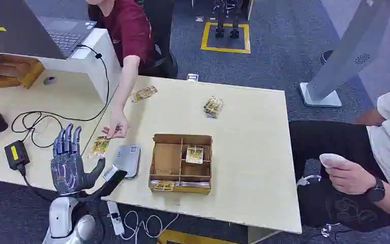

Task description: Pass the card to the sensor for recognition and then transmit it.

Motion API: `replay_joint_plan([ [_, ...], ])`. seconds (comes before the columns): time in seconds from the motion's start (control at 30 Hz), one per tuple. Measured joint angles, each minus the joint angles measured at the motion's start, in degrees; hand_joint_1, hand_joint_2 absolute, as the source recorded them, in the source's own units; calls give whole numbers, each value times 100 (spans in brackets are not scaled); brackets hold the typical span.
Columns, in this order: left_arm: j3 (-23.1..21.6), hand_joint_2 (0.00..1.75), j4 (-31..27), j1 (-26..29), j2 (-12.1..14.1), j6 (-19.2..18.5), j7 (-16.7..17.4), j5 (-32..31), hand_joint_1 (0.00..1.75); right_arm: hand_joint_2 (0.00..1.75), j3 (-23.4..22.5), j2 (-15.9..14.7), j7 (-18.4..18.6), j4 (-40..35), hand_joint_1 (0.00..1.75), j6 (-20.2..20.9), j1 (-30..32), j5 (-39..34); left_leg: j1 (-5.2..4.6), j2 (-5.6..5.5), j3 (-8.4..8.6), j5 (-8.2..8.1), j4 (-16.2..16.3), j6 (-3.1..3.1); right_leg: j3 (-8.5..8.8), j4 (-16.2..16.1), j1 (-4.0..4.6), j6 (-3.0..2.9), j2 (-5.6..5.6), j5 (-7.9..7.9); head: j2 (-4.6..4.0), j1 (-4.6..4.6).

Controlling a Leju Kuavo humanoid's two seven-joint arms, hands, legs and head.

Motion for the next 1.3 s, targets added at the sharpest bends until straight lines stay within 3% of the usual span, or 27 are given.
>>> replay_joint_plan([
  [0.03,0,175,24,-28,9,0,0,9,110,0,-31,0,-15,24,0,9,-17,7,0,0,0,0,0,0,0,0,0,0,0,0,0,2],
  [0.07,0,175,48,-48,15,0,0,22,175,0,-57,0,-26,48,0,9,-29,17,0,0,0,0,0,0,0,0,0,0,0,0,0,0],
  [0.53,-4,175,245,-159,74,0,-120,313,175,0,-216,0,-70,210,0,37,-118,168,0,1,-1,0,0,0,-2,1,0,0,1,0,0,2],
  [0.77,-33,175,245,-172,101,0,-479,732,175,0,-317,0,-140,277,0,122,-167,312,0,1,-1,0,0,0,-2,1,0,0,2,1,0,2],
  [0.97,-151,175,245,-185,160,0,-501,1104,175,0,-367,0,-159,328,0,129,-191,387,0,1,-1,0,0,0,-3,1,0,0,1,1,0,0],
  [1.03,-199,175,245,-201,170,-24,-542,1487,175,0,-376,0,-173,343,0,129,-193,411,0,1,-1,0,0,0,-3,1,0,0,1,1,0,2],
  [1.13,-367,175,242,-236,175,-534,-529,2598,175,0,-382,0,-124,352,0,118,-198,422,0,1,0,0,0,0,-2,1,0,0,1,1,0,0],
  [1.2,-526,175,206,-253,175,-1302,-370,3445,175,0,-382,0,8,341,0,103,-196,359,0,0,0,0,0,0,-2,0,0,0,1,1,0,0],
  [1.3,-767,175,118,-285,175,-2001,-46,3812,175,0,-371,0,162,297,0,105,-186,350,0,1,-1,0,0,0,-2,1,-1,-1,2,2,0,2],
])
